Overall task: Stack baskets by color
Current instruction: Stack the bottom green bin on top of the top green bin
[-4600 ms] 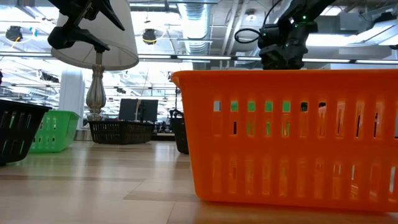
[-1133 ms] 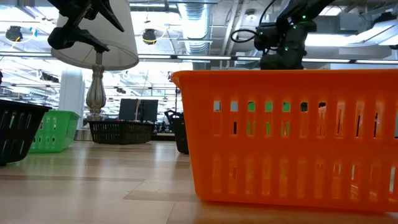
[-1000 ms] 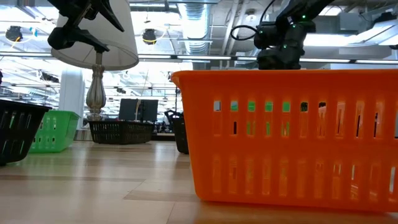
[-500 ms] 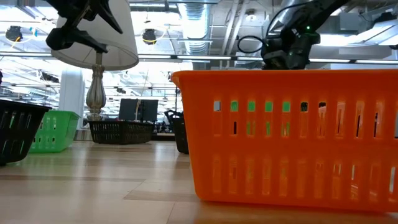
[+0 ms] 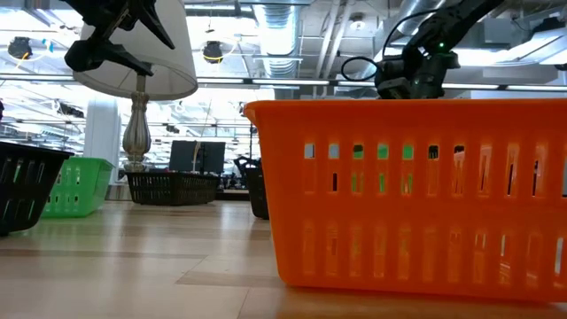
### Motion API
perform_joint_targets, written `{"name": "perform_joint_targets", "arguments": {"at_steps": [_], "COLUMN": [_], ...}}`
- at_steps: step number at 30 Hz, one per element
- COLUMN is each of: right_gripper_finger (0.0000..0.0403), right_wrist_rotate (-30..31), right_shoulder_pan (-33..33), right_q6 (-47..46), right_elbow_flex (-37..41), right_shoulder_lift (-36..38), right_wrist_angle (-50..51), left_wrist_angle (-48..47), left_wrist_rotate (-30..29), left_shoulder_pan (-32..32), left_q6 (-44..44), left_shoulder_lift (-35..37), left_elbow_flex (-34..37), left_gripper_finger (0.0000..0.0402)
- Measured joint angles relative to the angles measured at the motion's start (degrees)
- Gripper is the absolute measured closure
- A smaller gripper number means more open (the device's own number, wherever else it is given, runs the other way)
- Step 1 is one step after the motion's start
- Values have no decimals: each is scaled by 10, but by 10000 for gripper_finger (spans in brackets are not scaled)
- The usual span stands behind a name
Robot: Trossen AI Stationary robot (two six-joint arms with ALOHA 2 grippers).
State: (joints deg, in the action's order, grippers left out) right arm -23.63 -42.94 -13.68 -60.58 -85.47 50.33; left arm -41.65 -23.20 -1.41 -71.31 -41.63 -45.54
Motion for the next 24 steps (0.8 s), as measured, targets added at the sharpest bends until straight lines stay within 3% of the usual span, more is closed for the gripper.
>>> {"name": "perform_joint_targets", "arguments": {"at_steps": [7, 14, 19, 24], "right_gripper_finger": [325, 256, 218, 214], "right_wrist_rotate": [0, 8, 10, 13], "right_shoulder_pan": [0, -13, -18, 26], "right_q6": [16, 21, 12, -13], "right_elbow_flex": [0, -5, -64, -114], "right_shoulder_lift": [0, 0, 7, 30], "right_wrist_angle": [13, 12, 46, 45], "left_wrist_angle": [0, 0, 0, 0], "left_wrist_rotate": [0, 0, 2, 1], "left_shoulder_pan": [0, 0, 0, 0], "left_q6": [-1, -1, -4, 7], "left_shoulder_lift": [0, 0, 0, -8], "left_elbow_flex": [0, 0, 0, 0], "left_gripper_finger": [150, 150, 150, 150]}}
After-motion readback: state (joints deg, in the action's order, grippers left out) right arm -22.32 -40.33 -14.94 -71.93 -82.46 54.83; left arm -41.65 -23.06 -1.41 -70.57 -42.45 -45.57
